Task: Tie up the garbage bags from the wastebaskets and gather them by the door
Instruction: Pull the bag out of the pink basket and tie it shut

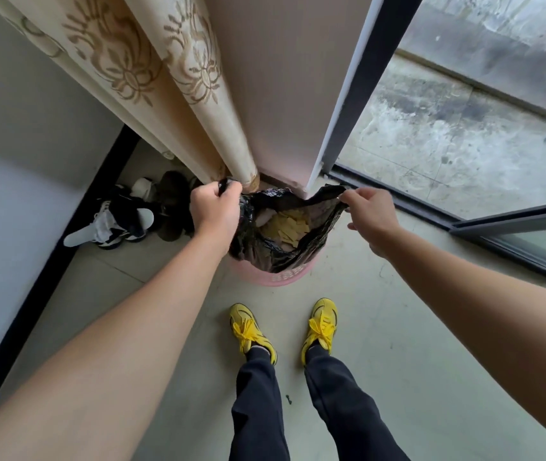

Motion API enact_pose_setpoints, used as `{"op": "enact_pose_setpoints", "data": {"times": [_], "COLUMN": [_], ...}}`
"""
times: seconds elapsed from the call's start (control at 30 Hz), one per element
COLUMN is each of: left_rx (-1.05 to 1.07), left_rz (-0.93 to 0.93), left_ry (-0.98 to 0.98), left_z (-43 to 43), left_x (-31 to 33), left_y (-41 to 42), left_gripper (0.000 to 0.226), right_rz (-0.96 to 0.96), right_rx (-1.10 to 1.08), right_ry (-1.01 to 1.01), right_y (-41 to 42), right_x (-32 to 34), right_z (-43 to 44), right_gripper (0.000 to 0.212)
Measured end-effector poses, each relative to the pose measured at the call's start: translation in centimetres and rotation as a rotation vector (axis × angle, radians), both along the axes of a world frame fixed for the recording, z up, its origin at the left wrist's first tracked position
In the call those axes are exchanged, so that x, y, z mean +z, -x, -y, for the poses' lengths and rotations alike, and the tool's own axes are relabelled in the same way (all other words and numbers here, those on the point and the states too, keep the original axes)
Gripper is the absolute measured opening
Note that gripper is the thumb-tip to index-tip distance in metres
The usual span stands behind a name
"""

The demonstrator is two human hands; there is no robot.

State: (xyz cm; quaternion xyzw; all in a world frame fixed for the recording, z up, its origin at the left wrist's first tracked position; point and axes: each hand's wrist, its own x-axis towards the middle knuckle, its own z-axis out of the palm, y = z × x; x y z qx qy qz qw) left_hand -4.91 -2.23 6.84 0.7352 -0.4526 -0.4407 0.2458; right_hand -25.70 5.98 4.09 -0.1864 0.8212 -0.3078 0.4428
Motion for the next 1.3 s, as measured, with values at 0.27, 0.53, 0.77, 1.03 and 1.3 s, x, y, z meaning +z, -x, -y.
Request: {"op": "enact_pose_setpoints", "data": {"times": [0.27,0.53,0.77,1.03,1.3], "left_rx": [0.147,0.226,0.066,-0.118,-0.232], "left_rz": [0.268,0.203,0.173,0.129,0.207], "left_ry": [0.236,0.21,0.22,0.055,-0.094], "left_z": [0.0,-2.5,-4.2,-6.3,-8.7], "left_x": [6.3,8.4,6.3,-0.9,-12.4], "left_y": [-9.3,-19.8,-28.2,-31.9,-32.7], "left_gripper": [0.036,0.021,0.028,0.044,0.04], "right_rz": [-0.122,-0.021,-0.018,0.059,0.052], "right_rx": [-0.007,-0.035,-0.176,-0.184,-0.023], "right_ry": [0.238,0.306,0.254,0.064,-0.101], "right_y": [-5.2,-14.5,-23.0,-28.4,-29.6], "right_x": [7.2,11.2,8.6,0.7,-10.3], "right_z": [-1.2,-2.6,-4.6,-7.1,-9.2], "right_gripper": [0.036,0.03,0.022,0.017,0.019]}}
